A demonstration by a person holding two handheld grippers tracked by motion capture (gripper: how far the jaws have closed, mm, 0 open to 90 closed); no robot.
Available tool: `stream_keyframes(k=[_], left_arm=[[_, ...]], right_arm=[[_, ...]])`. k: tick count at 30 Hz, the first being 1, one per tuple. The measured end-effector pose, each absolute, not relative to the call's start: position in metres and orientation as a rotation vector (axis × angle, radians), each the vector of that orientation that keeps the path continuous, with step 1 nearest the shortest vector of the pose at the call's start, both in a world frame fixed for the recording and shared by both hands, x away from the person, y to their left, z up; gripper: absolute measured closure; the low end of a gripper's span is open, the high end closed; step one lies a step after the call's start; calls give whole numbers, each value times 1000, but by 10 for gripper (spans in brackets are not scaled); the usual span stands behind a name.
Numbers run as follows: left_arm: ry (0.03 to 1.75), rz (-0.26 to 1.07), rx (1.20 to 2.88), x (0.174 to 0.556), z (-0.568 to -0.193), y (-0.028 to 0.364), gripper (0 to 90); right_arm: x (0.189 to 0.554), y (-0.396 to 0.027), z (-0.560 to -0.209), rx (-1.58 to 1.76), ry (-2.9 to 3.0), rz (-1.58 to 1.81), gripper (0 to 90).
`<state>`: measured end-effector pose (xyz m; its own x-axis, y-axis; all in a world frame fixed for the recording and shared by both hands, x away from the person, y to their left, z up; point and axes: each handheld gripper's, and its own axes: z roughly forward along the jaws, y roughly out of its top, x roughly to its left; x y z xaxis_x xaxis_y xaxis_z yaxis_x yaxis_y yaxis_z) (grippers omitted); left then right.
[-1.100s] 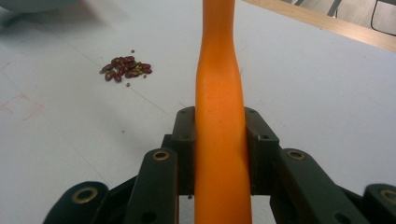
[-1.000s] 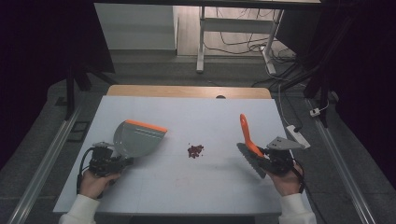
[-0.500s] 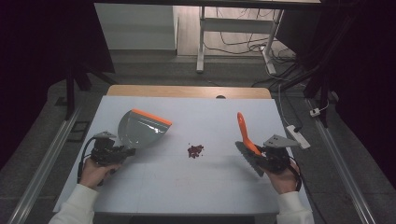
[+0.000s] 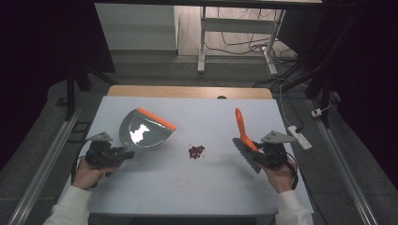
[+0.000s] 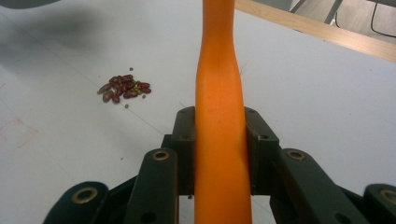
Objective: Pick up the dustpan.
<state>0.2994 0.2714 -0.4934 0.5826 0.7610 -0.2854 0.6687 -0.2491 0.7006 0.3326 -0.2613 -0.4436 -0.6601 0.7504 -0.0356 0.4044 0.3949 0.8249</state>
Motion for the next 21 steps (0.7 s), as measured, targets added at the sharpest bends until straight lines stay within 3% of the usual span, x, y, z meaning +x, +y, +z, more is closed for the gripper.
stream_keyframes(k=[21], left_arm=[[1034,109,2063,295,-487,270,614]], right_arm=[[361,-231,-430,1036,2244,1235,701]])
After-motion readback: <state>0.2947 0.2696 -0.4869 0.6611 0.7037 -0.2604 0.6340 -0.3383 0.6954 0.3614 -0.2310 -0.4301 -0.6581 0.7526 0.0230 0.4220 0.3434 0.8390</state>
